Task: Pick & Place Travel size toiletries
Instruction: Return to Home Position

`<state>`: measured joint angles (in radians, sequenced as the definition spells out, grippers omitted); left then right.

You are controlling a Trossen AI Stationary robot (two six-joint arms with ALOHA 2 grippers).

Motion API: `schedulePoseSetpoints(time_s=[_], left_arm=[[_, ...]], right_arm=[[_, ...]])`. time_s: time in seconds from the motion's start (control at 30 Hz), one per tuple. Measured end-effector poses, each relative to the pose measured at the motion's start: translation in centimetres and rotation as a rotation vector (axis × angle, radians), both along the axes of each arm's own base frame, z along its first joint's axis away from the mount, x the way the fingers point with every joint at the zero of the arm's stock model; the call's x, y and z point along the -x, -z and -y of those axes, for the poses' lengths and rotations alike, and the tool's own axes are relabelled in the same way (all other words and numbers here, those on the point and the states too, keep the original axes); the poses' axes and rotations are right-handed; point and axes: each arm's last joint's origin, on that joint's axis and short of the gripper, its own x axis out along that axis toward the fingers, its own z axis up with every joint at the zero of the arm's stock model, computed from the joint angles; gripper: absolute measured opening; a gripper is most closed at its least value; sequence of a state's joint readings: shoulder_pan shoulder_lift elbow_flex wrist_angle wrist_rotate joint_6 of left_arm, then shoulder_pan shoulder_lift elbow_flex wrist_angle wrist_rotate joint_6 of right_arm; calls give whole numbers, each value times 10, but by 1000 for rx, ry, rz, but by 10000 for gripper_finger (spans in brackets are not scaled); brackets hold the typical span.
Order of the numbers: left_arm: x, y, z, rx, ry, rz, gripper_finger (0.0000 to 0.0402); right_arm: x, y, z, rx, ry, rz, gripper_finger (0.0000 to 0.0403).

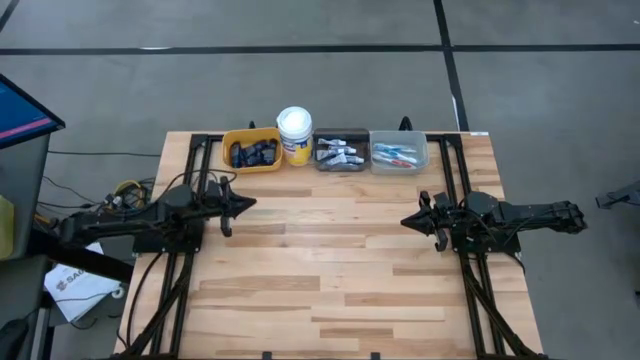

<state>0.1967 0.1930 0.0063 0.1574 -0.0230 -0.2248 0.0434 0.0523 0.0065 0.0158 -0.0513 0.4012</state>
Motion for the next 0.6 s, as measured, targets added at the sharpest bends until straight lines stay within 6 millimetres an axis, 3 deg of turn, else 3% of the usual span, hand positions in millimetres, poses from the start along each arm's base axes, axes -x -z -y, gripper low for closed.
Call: schedulePoseSetpoints(time_s=[0.17, 0.27, 0.4, 0.47, 0.53, 0.6], left_arm=[[-5, 6, -1, 27, -3, -66, 3], [-7, -3, 1, 155, 73, 58, 2], [-1, -31, 13, -109, 436, 312, 4], [4, -35, 20, -193, 643, 347, 5], [6, -32, 23, -155, 784, 309, 6], [6, -31, 23, -92, 779, 289, 3]], right_arm=[[0, 0, 0, 0, 0, 0, 5], [0, 0, 0, 0, 0, 0, 5], [0, 0, 0, 0, 0, 0, 5], [0, 0, 0, 0, 0, 0, 5], [0, 0, 0, 0, 0, 0, 5], [0, 0, 0, 0, 0, 0, 5]])
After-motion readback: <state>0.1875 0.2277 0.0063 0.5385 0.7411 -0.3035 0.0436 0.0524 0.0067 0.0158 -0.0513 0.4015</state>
